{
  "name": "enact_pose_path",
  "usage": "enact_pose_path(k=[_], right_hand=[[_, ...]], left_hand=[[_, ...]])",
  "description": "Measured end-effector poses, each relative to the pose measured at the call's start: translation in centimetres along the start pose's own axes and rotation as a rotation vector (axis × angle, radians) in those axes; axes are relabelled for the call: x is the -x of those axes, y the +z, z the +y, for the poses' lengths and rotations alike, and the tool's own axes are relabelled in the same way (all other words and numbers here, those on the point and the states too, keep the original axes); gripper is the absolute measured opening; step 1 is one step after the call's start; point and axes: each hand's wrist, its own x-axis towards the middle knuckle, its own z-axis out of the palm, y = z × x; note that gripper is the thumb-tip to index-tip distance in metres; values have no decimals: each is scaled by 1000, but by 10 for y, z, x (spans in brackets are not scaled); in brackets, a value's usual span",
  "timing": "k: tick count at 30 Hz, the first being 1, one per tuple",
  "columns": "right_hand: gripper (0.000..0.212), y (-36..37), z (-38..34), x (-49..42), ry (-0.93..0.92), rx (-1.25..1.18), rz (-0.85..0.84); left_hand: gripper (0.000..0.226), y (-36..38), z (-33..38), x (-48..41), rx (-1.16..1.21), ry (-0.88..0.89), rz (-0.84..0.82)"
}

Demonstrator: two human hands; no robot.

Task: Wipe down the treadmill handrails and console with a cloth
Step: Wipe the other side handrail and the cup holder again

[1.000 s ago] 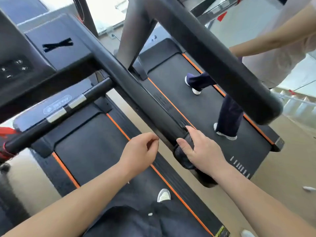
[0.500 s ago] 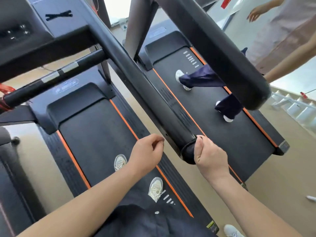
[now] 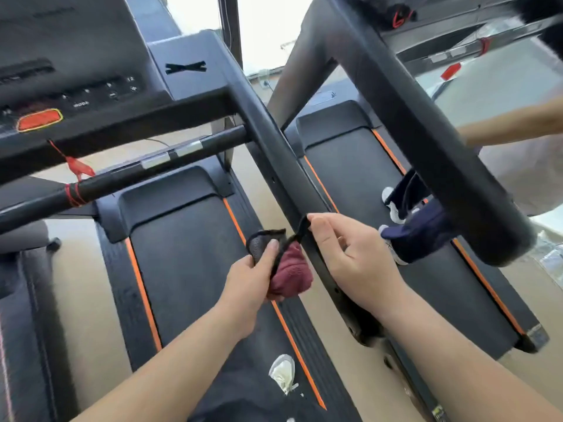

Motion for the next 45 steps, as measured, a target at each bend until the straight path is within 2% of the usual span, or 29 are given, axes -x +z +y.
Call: enact_pose_path(k=[1, 3, 6, 7, 9, 10, 12, 14, 16, 18, 20, 23, 25, 27, 31, 33, 35, 38, 40, 43, 45], right_hand=[[26, -1, 2, -15, 9, 63, 57], [22, -1, 7, -44, 60, 156, 59], [26, 6, 15, -80, 126, 228, -19], [25, 8, 17, -88, 140, 228, -27], [25, 15, 22, -102, 162, 209, -13], [26, 18, 24, -108, 167, 199, 2], [25, 25, 27, -119, 168, 180, 31], [25, 30, 28, -127, 161, 171, 60], [24, 32, 29, -135, 160, 169, 77], [24, 32, 30, -140, 167, 174, 74], [29, 31, 30, -142, 165, 182, 54], [28, 28, 32, -136, 199, 157, 42], [31, 25, 39, -125, 225, 141, 19], [32, 21, 47, -110, 240, 134, -15], [35, 9, 61, -78, 211, 138, -1], [36, 2, 65, -61, 225, 139, 3], [37, -3, 71, -42, 249, 144, 2], [36, -10, 76, -14, 237, 123, 33], [36, -13, 78, 1, 229, 127, 45], [33, -14, 83, 18, 220, 134, 55], [28, -13, 87, 28, 219, 140, 72]], left_hand=[[44, -11, 4, -13, -72, -14, 123], [43, -26, 21, -37, -214, 8, 314], [50, -33, 60, -78, -377, 180, 459], [51, -31, 75, -87, -340, 257, 474], [37, -20, 99, -99, -215, 391, 499], [28, -8, 107, -99, -174, 433, 487], [17, 22, 107, -93, -147, 407, 372], [18, 49, 90, -85, -146, 445, 206], [21, 62, 78, -88, -162, 531, 138], [19, 65, 93, -113, -135, 467, 195], [23, 62, 124, -142, -106, 300, 268], [46, 50, 152, -175, -88, 132, 294], [48, 50, 136, -167, -112, 193, 252], [42, 57, 90, -132, -97, 309, 216], [39, 75, -8, -32, -118, 315, 84], [28, 75, -9, -28, -137, 353, 53], [23, 72, 22, -49, -165, 368, 98], [32, 68, 64, -75, -203, 324, 154], [34, 75, 55, -66, -219, 350, 175], [38, 100, -10, -13, -271, 522, 194], [52, 116, -62, 33, -236, 497, 145]])
